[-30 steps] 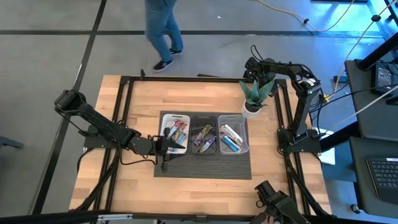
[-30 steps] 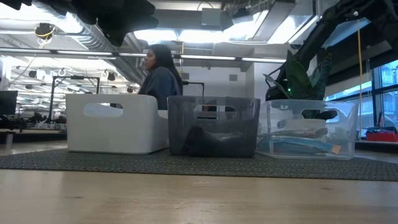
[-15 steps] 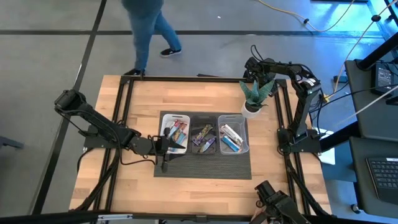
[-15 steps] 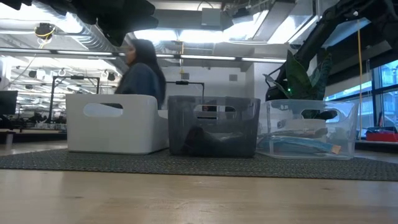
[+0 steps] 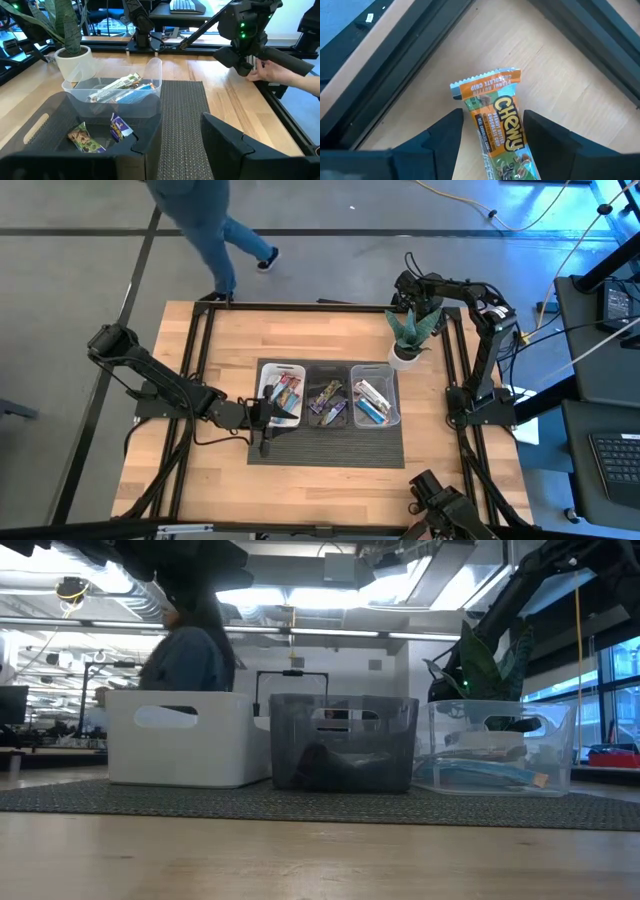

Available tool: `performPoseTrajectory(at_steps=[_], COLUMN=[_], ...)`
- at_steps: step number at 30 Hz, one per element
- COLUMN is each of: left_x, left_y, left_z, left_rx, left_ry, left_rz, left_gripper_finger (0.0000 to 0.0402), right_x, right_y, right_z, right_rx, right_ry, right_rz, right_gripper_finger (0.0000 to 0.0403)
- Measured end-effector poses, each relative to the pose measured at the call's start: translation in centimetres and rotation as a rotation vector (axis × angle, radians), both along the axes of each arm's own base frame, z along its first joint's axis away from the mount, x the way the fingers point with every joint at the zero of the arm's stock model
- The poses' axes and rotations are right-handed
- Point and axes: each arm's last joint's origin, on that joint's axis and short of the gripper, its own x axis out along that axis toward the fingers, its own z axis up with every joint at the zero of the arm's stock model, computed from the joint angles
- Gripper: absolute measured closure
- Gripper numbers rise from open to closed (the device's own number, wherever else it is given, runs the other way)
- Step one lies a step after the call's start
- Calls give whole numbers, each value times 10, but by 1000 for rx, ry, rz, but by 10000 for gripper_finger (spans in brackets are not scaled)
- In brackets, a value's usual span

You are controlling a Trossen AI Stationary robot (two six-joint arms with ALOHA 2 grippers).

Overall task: Pick and place Granola Bars by type
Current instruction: Put the yellow granola bar into the transparent bin

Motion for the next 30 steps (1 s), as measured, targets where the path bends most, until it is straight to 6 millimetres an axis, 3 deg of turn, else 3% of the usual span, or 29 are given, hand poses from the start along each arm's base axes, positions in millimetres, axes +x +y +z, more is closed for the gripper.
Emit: performPoseTrajectory(at_steps=[12, 24, 30], left_x=[0, 0, 0], left_y=[0, 0, 0], left_z=[0, 0, 0], left_rx=[1, 1, 1], left_ry=[2, 2, 2], left_rz=[0, 0, 0], left_gripper_finger=[274, 274, 274], right_x=[0, 0, 0], right_y=[0, 1, 1], right_z=[0, 0, 0], right_rx=[6, 10, 14], right_ry=[-1, -5, -3], right_rz=[0, -2, 1], right_gripper_finger=[189, 295, 292])
